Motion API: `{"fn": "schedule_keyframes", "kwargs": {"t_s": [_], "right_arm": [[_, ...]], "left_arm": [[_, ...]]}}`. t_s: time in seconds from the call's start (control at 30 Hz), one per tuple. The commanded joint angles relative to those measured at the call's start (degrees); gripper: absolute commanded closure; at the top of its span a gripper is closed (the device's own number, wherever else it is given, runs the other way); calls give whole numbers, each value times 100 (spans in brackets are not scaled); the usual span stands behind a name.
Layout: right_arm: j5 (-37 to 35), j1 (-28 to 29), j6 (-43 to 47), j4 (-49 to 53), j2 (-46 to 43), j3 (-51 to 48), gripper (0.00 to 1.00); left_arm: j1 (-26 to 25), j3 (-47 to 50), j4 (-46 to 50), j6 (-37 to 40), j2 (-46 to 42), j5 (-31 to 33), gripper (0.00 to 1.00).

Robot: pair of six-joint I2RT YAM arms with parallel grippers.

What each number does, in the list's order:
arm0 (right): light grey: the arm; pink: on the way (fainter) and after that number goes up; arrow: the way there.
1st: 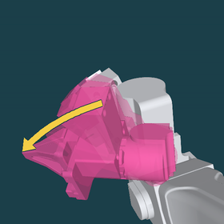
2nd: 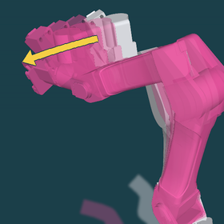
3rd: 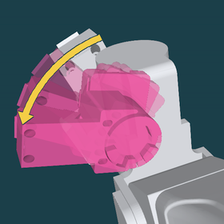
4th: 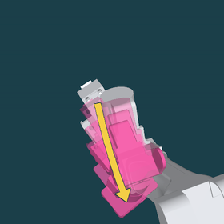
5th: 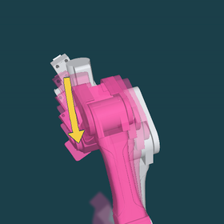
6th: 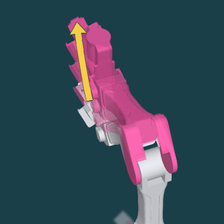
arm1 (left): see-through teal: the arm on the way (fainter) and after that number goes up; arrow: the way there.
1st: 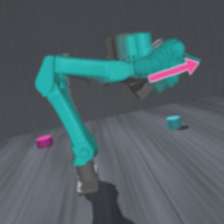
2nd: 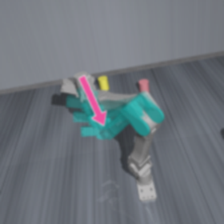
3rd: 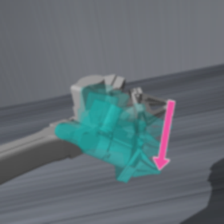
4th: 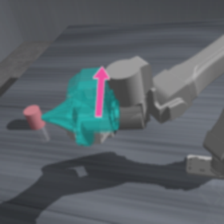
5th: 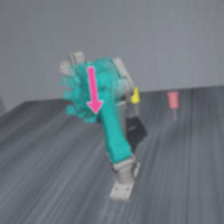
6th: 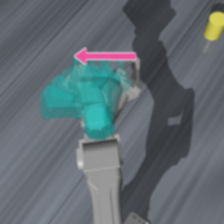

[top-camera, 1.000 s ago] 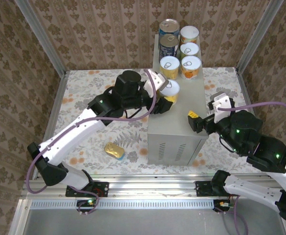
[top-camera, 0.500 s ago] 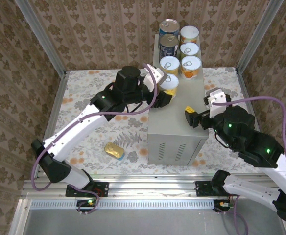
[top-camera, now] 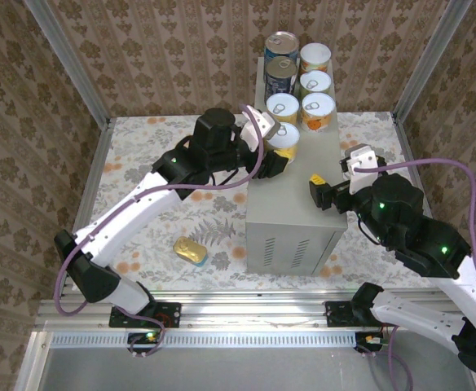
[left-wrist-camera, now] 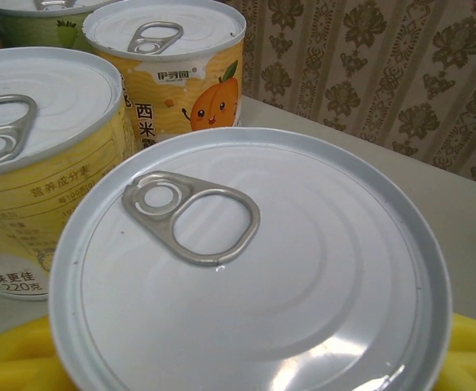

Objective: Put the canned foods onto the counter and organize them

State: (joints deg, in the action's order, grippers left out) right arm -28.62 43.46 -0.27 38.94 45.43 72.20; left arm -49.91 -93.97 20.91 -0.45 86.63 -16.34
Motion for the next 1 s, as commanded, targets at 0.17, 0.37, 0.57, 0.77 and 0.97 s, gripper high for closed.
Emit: {"fn": "schedule_keyframes", "kwargs": {"t_s": [0.17, 0.37, 0.57, 0.77, 0.97], "right_arm": [[91, -71, -113, -128, -77, -93, 0], [116, -87, -148, -111, -87, -88, 0], [115, -93, -154, -114, -58, -51, 0], [128, -116, -157, -174, 38, -33, 0], [107, -160, -175, -219, 178, -24, 0]], "left_arm": [[52, -113, 157, -88, 153, -131, 37], [60, -103, 151, -105, 111, -150, 26], [60, 55, 169, -103, -162, -74, 9], [101, 371, 206, -77, -570, 185, 2], [246, 750, 246, -92, -920, 416, 0]]}}
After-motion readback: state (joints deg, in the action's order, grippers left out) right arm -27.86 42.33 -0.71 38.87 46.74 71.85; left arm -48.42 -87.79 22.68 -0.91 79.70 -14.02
